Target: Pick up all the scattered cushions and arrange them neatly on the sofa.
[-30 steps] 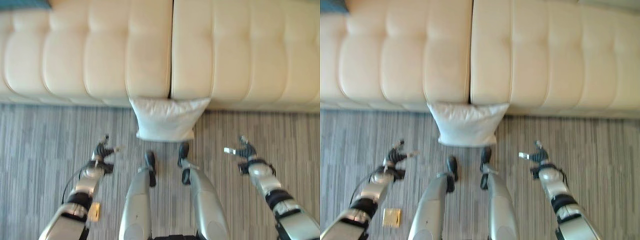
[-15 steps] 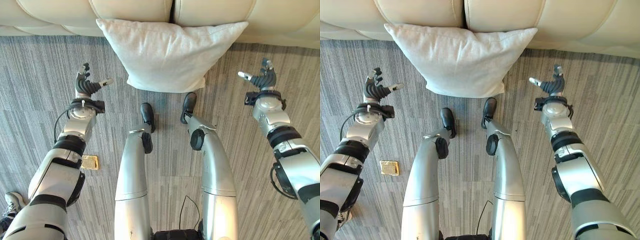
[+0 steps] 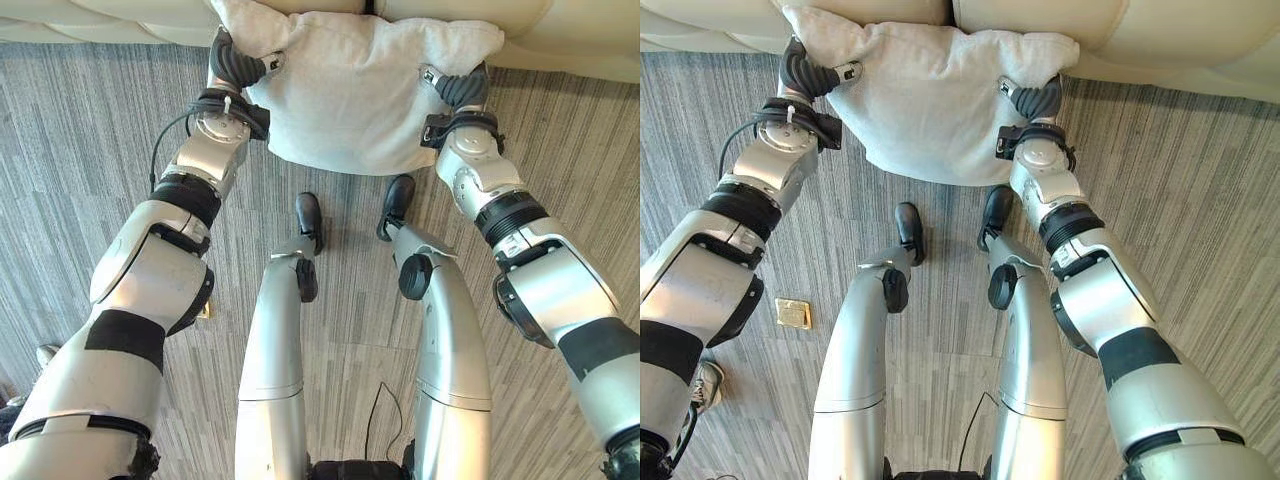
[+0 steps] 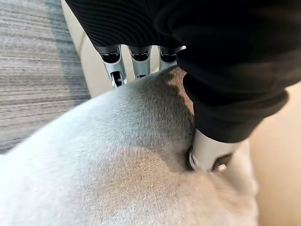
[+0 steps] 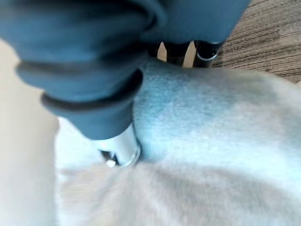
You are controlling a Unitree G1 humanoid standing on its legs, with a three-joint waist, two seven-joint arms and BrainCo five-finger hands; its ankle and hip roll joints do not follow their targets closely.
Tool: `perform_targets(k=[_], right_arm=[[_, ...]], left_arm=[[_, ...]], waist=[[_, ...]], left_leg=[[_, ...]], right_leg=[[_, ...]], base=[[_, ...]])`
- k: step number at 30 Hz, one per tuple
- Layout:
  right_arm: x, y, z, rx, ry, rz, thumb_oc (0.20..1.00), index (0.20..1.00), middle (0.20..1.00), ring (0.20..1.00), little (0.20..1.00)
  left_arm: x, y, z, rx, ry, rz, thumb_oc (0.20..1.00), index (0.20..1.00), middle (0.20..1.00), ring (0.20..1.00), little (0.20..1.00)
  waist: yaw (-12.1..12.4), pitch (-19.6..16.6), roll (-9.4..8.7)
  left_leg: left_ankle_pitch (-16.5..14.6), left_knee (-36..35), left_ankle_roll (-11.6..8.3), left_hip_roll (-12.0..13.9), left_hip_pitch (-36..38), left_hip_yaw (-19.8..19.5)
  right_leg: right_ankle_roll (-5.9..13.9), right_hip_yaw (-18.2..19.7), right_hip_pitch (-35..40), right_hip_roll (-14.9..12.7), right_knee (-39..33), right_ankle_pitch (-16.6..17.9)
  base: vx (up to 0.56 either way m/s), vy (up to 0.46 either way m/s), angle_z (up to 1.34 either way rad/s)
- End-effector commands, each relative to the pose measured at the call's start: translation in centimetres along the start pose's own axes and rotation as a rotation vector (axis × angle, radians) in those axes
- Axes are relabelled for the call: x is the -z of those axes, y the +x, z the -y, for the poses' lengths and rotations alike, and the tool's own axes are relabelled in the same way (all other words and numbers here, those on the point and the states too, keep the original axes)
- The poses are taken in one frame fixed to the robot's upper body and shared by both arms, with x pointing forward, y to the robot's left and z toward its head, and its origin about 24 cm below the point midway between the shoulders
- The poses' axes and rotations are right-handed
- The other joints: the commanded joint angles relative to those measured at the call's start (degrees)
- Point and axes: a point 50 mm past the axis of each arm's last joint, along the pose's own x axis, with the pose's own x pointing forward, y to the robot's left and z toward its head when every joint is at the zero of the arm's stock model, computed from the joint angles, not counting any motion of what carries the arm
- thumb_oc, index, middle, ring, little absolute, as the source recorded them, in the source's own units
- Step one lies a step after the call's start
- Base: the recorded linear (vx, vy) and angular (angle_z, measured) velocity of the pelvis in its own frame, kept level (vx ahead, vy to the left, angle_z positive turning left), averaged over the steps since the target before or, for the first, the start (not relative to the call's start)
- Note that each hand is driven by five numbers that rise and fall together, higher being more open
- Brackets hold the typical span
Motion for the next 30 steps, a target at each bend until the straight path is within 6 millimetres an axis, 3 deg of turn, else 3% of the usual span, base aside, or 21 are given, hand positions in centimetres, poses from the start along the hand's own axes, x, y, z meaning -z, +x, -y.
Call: perform_targets(k=[1,5,11,12,15,16,23,26,30], right_arm=[[-2.5,-3.5,-7.6,-0.306,0.221,0.183,0.200,0.200,0.200,0.200,0.200],[-0.6,-5.0,-7.0,-0.321,0.236,0.186,0.200,0.200,0.200,0.200,0.200],[1.6,-7.6,-5.5,-0.376,0.117,0.242,0.200,0.200,0.200,0.200,0.200],[2.8,-9.0,-4.1,-0.392,0.058,0.257,0.200,0.200,0.200,0.200,0.200],[4.9,-11.7,-1.6,-0.435,0.004,0.247,0.200,0.200,0.200,0.200,0.200],[5.3,-12.5,-0.9,-0.445,-0.005,0.246,0.200,0.200,0.200,0.200,0.200],[9.6,-18.1,5.1,-0.455,0.084,0.024,0.200,0.200,0.200,0.200,0.200],[10.1,-19.7,7.5,-0.434,0.088,-0.024,0.200,0.200,0.200,0.200,0.200],[10.1,-20.8,8.8,-0.445,0.057,-0.051,0.200,0.200,0.200,0.200,0.200]], left_arm=[[-1.1,-1.3,2.2,0.038,-0.175,0.141,0.200,0.200,0.200,0.200,0.200],[0.3,-3.2,3.6,0.047,-0.264,0.138,0.200,0.200,0.200,0.200,0.200],[2.2,-7.2,5.1,0.115,-0.358,0.154,0.200,0.200,0.200,0.200,0.200],[3.3,-9.3,5.3,0.142,-0.383,0.152,0.200,0.200,0.200,0.200,0.200],[5.1,-12.4,4.5,0.176,-0.374,0.147,0.200,0.200,0.200,0.200,0.200],[5.5,-13.4,4.2,0.186,-0.369,0.147,0.200,0.200,0.200,0.200,0.200],[9.6,-19.8,1.6,0.207,-0.372,0.006,0.200,0.200,0.200,0.200,0.200],[10.7,-21.7,0.2,0.198,-0.359,-0.045,0.200,0.200,0.200,0.200,0.200],[11.6,-23.3,-0.9,0.205,-0.331,-0.097,0.200,0.200,0.200,0.200,0.200]], waist=[[-1.55,-11.43,3.20],[-2.29,-11.26,3.05],[-2.98,-10.94,2.55],[-3.22,-11.04,2.14],[-3.88,-12.27,0.98],[-4.11,-12.71,0.44],[-4.61,-16.70,-0.73],[-5.02,-19.65,-1.09],[-5.29,-23.04,-1.40]], left_leg=[[-5.07,3.89,-0.85,-1.70,-3.32,-1.39],[-3.92,-1.81,-1.41,-1.31,3.14,-1.29],[-2.27,-11.49,-2.12,-0.90,15.72,-0.80],[-1.51,-15.48,-2.42,-1.09,21.69,-0.55],[-0.63,-22.40,-2.53,-1.46,32.09,-0.33],[1.11,-24.31,-2.15,-1.76,34.15,0.06],[2.76,-34.50,-2.38,-2.42,52.97,0.94],[3.20,-38.45,-2.38,-2.26,59.65,1.96],[2.86,-41.19,-2.23,-2.44,65.58,3.23]], right_leg=[[8.73,5.55,0.05,1.64,5.90,-9.77],[9.62,4.96,6.18,2.18,0.91,-8.10],[10.68,4.51,17.59,1.89,-7.94,-5.77],[11.26,3.95,23.30,1.87,-12.19,-4.54],[12.05,3.54,33.22,1.99,-19.73,-2.55],[11.76,2.92,35.58,1.72,-22.28,-0.54],[13.15,2.86,54.54,2.56,-33.28,1.54],[13.73,3.43,60.96,3.03,-37.14,2.17],[14.48,3.91,66.53,3.56,-39.88,2.22]], base=[[0.00,0.000,0.00],[-0.03,0.023,-0.05],[0.00,0.027,-0.01],[0.03,0.030,-0.01],[0.06,0.017,-0.02],[0.05,0.009,-0.09],[0.16,0.016,-0.10],[0.22,0.050,-0.13],[0.15,0.053,-0.22]])
